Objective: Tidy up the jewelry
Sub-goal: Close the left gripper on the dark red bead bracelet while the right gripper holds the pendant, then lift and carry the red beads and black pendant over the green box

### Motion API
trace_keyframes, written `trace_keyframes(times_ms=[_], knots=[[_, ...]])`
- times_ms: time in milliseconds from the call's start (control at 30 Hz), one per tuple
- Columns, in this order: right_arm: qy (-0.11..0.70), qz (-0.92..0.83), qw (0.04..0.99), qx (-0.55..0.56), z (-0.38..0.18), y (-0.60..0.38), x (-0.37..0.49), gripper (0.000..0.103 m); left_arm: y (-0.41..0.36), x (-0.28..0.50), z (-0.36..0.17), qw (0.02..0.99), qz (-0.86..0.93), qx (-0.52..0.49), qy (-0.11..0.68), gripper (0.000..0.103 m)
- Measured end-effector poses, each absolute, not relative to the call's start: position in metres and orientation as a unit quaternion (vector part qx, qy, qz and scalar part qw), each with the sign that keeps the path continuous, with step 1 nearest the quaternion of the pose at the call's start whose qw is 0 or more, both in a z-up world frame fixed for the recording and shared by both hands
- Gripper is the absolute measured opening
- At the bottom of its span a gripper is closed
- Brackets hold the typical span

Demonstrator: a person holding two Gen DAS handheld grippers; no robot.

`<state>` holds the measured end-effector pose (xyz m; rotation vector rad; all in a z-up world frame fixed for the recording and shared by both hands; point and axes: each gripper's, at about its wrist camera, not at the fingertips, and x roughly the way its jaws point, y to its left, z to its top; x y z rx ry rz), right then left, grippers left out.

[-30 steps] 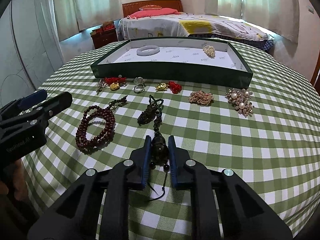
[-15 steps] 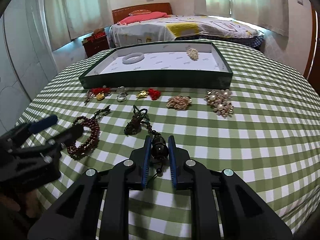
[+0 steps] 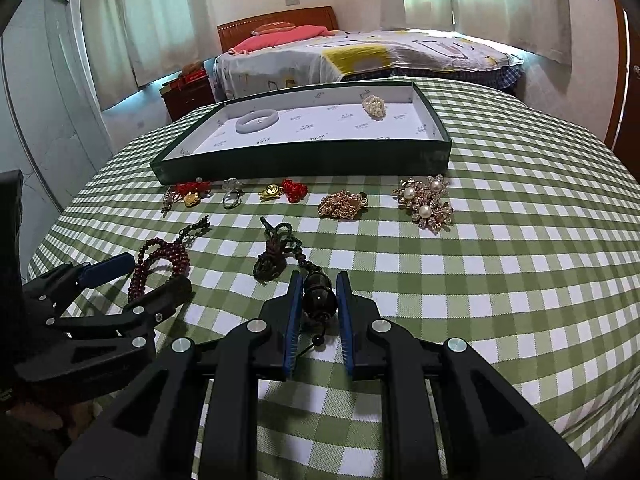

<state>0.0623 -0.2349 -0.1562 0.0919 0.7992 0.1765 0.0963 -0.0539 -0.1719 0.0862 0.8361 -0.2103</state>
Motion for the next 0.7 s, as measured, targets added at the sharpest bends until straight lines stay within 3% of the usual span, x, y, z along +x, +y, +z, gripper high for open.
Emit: trace_keyframes(times_ms=[233,367,433,700], knots=[[0.388,0.087,0.916,0.042,-0.156,-0.233,0.062,0.017,-0.053,0.093,-0.170,0.911,-0.102,0.048,0.397,0.052],[0.388,0.087,0.916,0.042,-0.156,-0.233,0.062,0.017,-0.047,0.093,-0.168,0.912,-0.115,0.035,0.392,0.026],[0.388,0.086,0.917,0.042,-0.156,-0.233,0.061,0.017,-0.045,0.093,-0.168,0.912,-0.121,0.026,0.392,0.019],[0.384,0.087,0.918,0.043,-0.155,-0.231,0.061,0.017,-0.048,0.090,-0.164,0.911,-0.145,0.017,0.386,0.012]])
